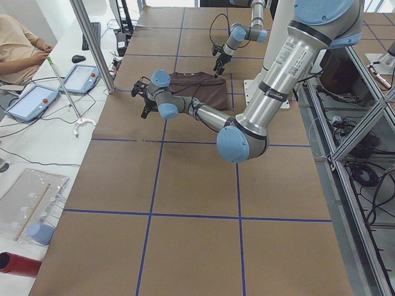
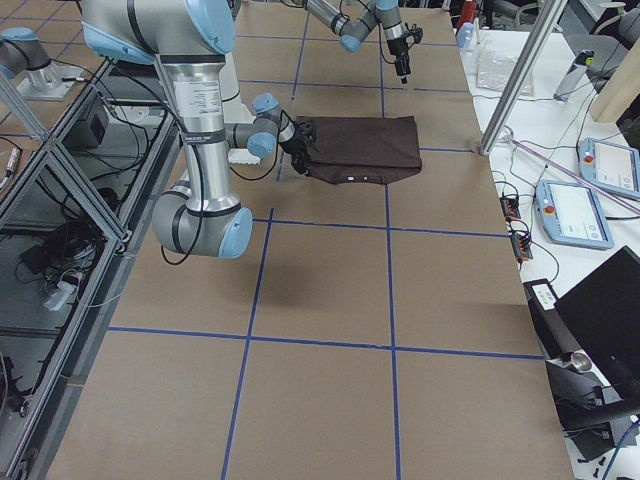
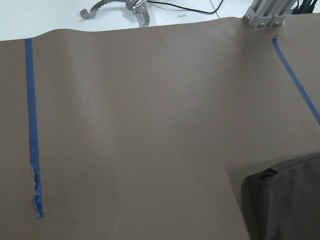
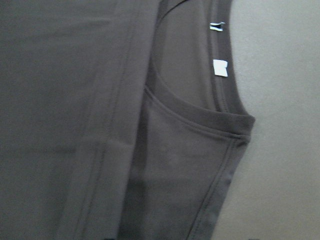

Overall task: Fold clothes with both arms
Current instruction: 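Slide the right gripper along the shirt edge toward the robot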

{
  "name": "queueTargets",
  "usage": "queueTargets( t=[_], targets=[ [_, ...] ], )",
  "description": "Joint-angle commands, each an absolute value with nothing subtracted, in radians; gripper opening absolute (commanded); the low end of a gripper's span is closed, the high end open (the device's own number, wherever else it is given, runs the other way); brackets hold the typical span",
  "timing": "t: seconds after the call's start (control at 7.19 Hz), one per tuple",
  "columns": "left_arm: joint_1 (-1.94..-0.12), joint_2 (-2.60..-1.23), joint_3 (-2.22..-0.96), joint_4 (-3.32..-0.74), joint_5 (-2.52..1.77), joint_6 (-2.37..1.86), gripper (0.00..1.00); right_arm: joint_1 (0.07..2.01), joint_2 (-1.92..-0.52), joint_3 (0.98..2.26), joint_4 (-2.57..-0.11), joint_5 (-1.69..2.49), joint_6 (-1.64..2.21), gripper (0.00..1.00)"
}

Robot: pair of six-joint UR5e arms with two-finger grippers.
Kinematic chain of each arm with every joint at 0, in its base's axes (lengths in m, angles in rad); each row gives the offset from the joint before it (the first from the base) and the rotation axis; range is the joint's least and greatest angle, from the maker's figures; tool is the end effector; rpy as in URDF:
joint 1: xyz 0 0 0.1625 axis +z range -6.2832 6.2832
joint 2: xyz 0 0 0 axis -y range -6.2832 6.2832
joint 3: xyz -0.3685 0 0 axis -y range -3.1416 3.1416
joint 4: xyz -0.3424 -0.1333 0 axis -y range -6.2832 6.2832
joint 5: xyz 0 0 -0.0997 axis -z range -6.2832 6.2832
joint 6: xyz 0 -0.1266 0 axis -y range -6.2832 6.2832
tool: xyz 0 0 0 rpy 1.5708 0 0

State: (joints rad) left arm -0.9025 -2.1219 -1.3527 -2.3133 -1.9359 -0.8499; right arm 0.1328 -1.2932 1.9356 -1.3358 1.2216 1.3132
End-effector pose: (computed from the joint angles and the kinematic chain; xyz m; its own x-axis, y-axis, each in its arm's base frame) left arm 0.3448 -0.5789 0.3330 0.5767 0.2646 -0.7730 0.2101 0.8663 0.4533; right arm -0.5023 -0.2453 0.3111 0.7108 -0.1466 0.6880 -0.2111 0.8885 0.4074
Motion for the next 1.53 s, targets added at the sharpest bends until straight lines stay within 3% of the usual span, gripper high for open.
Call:
queueTargets(
  t=[0.0,0.14,0.42,0.7,0.97,1.39],
  targets=[
    [-0.902,-2.120,-1.351,-2.313,-1.936,-0.850,1.00,0.059,-1.252,1.934,-1.347,1.139,1.221,1.00],
    [-0.902,-2.120,-1.350,-2.313,-1.936,-0.851,1.00,0.025,-1.237,1.936,-1.386,1.074,1.195,0.95],
    [-0.900,-2.120,-1.347,-2.313,-1.934,-0.851,1.00,0.008,-1.230,1.937,-1.390,1.048,1.130,0.69],
    [-0.897,-2.120,-1.347,-2.313,-1.934,-0.859,1.00,0.009,-1.232,1.936,-1.390,1.039,1.098,0.54],
    [-0.896,-2.109,-1.348,-2.313,-1.934,-0.859,1.00,0.008,-1.233,1.936,-1.390,1.031,1.097,0.51],
    [-0.894,-2.108,-1.345,-2.313,-1.934,-0.859,1.00,-0.006,-1.224,1.936,-1.387,1.035,1.097,0.59]
  ],
)
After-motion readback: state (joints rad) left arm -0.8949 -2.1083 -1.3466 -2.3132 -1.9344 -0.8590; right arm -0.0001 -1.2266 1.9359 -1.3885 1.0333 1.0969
